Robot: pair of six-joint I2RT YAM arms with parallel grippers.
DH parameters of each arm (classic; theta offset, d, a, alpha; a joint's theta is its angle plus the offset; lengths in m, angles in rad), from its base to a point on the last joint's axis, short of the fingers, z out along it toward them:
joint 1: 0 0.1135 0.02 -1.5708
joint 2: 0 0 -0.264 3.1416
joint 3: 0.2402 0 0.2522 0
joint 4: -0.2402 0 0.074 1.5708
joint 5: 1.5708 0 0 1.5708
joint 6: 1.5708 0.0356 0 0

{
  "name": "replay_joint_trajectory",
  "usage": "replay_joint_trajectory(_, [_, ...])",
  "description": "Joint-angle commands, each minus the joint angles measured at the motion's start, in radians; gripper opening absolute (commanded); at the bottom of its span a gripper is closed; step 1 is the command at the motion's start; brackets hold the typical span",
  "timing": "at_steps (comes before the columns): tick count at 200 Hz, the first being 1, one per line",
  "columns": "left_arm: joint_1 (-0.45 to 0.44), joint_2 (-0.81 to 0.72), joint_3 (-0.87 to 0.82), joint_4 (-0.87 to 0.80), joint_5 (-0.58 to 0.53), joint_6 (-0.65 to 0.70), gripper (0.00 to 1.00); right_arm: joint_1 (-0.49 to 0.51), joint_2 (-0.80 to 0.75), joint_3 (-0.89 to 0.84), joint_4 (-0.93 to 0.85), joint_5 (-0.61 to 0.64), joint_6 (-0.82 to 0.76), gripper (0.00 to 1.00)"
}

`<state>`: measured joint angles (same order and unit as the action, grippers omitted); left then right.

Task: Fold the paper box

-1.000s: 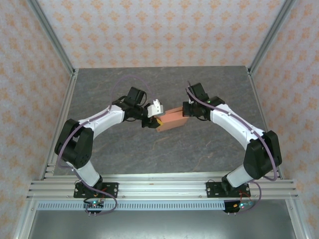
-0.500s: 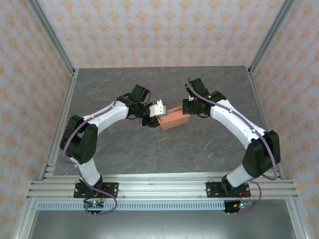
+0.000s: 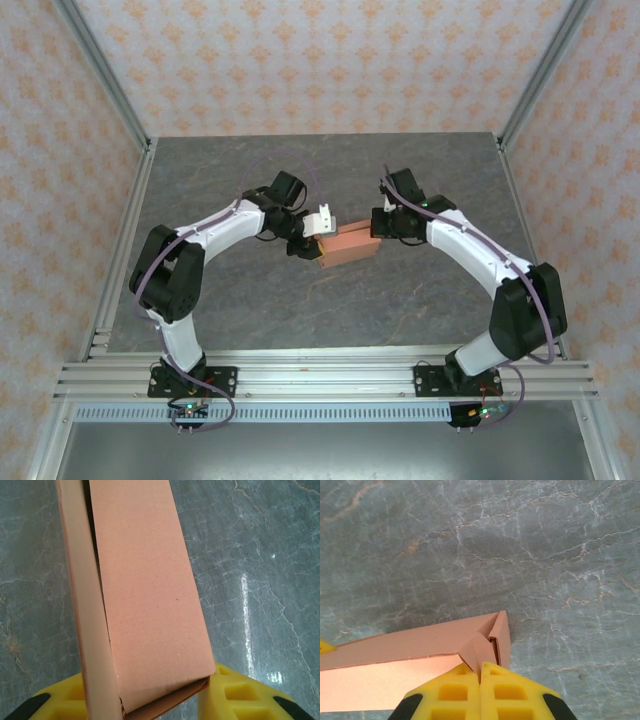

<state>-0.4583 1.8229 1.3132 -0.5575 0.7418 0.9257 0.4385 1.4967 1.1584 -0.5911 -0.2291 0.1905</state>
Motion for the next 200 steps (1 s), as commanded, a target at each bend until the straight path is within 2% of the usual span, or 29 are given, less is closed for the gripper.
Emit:
replay_joint_trajectory(1, [0.027, 0.016, 0.015, -0.075, -0.155, -0.046, 0.26, -0.037, -0.054, -0.052, 0.009, -0.005, 0.061, 0.0])
replay_joint_trajectory(89, [0.028, 0.031, 0.027, -0.079, -0.204, -0.071, 0.26, -0.079, -0.08, -0.117, 0.062, -0.082, 0.089, 0.0])
replay_joint_trajectory(200, [0.027, 0.036, 0.016, -0.068, -0.23, -0.072, 0.23, -0.108, -0.08, -0.014, -0.015, -0.146, 0.119, 0.0])
